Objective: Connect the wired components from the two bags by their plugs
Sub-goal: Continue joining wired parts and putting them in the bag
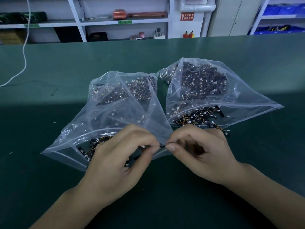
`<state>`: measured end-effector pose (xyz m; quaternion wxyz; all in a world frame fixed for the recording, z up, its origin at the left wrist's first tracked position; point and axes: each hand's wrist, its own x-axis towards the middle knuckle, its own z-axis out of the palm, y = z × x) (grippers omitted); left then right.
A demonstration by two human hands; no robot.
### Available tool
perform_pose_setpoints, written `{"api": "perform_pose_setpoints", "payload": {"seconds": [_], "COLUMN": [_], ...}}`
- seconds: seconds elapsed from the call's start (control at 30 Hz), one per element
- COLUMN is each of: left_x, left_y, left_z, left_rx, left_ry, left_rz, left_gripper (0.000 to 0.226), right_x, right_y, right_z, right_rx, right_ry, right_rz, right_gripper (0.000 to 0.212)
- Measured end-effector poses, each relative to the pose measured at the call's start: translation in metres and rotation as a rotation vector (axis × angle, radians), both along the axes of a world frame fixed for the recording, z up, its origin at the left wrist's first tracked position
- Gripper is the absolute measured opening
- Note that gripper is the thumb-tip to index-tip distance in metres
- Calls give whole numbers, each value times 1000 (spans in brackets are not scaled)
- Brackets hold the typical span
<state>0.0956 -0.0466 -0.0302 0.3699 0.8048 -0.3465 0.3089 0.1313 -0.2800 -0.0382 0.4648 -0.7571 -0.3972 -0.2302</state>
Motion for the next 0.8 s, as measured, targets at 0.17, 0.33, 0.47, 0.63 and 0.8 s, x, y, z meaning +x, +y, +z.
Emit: {"api": "perform_pose_setpoints", "payload": {"seconds": [0.17, 0.33, 0.47, 0.63, 0.8], "left_x": [0, 0, 1, 1, 1], "left_y": [-1, -2, -1, -1, -1], "left_z": [3, 6, 5, 3, 0], "left_rx": [-19, -11, 13, 14, 8], "left_ry": [-14, -7, -4, -11, -12], "left_rz": [31, 21, 33, 61, 60], "left_gripper": [12, 20, 17, 15, 22], "right_x": [1, 2, 1, 1, 4], "right_y": [-2, -2, -4, -3, -4], "right_z": [1, 0, 2, 3, 2], "right_rx": [5, 19, 24, 29, -7], "right_ry": [5, -8, -33, -27, -8], "right_rz": [7, 6, -9, -2, 8], "right_gripper": [4, 2, 5, 3, 4]}}
